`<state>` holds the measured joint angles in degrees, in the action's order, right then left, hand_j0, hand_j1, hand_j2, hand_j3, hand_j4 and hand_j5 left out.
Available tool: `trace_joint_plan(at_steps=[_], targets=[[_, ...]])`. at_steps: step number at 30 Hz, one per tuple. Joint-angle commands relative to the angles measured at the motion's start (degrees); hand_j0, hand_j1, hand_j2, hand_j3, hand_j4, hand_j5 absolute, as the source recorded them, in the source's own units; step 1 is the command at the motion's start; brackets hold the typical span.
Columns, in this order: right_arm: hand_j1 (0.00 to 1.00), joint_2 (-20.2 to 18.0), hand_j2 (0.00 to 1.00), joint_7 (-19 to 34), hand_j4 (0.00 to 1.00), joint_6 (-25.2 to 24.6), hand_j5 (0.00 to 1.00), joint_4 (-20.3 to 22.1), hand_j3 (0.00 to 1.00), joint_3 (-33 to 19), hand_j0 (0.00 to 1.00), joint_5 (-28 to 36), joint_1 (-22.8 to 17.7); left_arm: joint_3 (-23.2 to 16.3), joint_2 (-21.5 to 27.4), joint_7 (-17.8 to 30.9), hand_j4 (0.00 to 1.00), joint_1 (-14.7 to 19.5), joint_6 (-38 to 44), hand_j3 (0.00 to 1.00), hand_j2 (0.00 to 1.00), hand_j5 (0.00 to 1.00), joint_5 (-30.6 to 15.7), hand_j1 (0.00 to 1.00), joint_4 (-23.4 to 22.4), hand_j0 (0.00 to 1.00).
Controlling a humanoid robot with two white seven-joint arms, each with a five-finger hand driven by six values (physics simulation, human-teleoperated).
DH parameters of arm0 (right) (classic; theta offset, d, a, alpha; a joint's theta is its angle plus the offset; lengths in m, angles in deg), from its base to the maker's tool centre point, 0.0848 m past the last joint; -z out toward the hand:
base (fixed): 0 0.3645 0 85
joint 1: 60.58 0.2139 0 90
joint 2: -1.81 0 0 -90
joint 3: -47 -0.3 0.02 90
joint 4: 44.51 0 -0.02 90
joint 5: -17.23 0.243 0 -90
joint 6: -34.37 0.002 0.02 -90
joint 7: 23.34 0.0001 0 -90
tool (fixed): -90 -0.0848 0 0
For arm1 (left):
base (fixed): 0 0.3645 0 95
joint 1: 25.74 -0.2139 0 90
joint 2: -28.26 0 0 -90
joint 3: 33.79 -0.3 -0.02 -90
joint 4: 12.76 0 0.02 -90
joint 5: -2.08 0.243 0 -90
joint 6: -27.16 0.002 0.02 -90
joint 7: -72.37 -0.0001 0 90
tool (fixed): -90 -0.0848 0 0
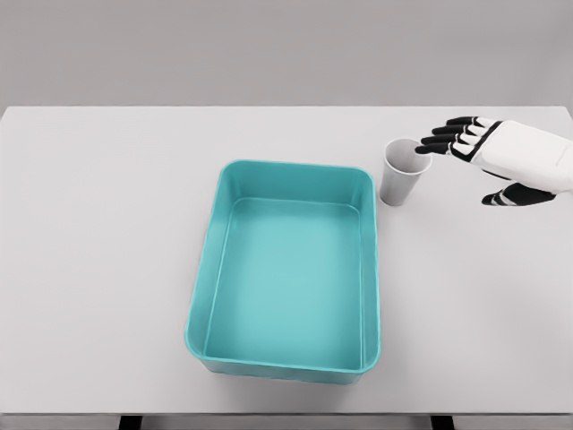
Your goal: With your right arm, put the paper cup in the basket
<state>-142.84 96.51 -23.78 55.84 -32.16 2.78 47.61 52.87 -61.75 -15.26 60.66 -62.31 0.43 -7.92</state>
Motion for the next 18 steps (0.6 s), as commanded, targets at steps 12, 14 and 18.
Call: trace_joint_plan(at_steps=[12, 14, 18], targets=[[1.00, 22.9, 1.00, 5.2, 1.00, -23.4, 1.00, -3.1, 1.00, -9.4, 1.00, -4.7, 5.6, 0.0, 0.0, 0.0, 1.00, 0.0, 0.0, 1.00, 1.00, 1.00, 0.1, 1.00, 0.0, 1.00], [1.00, 19.1, 1.00, 5.2, 1.00, -26.0, 1.00, -3.1, 1.00, -8.4, 1.00, -4.5, 7.7, 0.0, 0.0, 0.0, 1.00, 0.0, 0.0, 1.00, 1.00, 1.00, 0.1, 1.00, 0.0, 1.00], [1.00, 14.0, 1.00, 5.2, 1.00, -29.0, 1.00, -6.1, 1.00, 2.1, 1.00, -0.8, 13.7, 0.0, 0.0, 0.0, 1.00, 0.0, 0.0, 1.00, 1.00, 1.00, 0.0, 1.00, 0.0, 1.00]])
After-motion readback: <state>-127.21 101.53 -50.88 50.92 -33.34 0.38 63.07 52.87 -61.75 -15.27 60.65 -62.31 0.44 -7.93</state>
